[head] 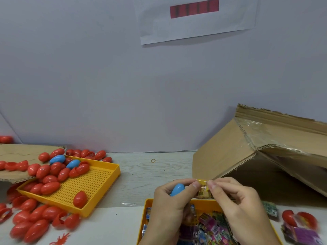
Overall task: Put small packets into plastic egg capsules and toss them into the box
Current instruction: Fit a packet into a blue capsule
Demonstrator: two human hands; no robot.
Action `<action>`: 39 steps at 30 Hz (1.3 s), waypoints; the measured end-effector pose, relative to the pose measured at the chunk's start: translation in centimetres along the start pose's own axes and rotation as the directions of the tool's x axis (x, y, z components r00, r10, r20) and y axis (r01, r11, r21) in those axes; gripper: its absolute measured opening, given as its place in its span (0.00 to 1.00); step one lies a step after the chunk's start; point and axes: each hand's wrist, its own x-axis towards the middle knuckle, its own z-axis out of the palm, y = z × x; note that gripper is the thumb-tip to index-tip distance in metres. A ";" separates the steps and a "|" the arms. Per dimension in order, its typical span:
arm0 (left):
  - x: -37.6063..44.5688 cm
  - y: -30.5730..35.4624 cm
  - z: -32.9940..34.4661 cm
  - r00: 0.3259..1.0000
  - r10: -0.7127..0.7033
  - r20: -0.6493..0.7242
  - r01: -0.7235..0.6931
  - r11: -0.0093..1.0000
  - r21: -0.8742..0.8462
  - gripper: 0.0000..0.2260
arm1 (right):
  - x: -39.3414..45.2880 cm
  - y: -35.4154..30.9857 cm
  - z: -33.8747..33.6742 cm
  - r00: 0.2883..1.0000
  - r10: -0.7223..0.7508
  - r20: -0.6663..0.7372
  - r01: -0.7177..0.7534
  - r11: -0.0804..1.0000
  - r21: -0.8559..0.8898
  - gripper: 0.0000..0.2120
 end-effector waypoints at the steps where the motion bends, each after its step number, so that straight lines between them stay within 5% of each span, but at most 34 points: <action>1: 0.0 0.0 0.0 1.000 0.023 -0.009 -0.023 0.998 0.056 0.08 | 0.1 0.0 0.0 1.000 0.003 -0.019 -0.003 1.000 0.009 0.11; 4: -0.1 -0.1 0.2 0.994 0.099 -0.034 -0.092 0.981 0.172 0.01 | 0.3 0.3 -0.2 0.998 0.036 -0.047 -0.034 0.999 0.031 0.05; 25: -0.5 0.2 0.6 0.973 0.226 -0.043 -0.197 0.917 0.346 0.03 | 0.1 0.0 -0.2 0.981 0.173 -0.083 -0.167 0.983 0.072 0.06; 39: -0.4 0.6 0.4 0.993 0.119 0.025 -0.122 0.973 0.194 0.03 | 0.1 0.2 0.1 0.994 0.097 -0.057 -0.097 0.995 0.018 0.07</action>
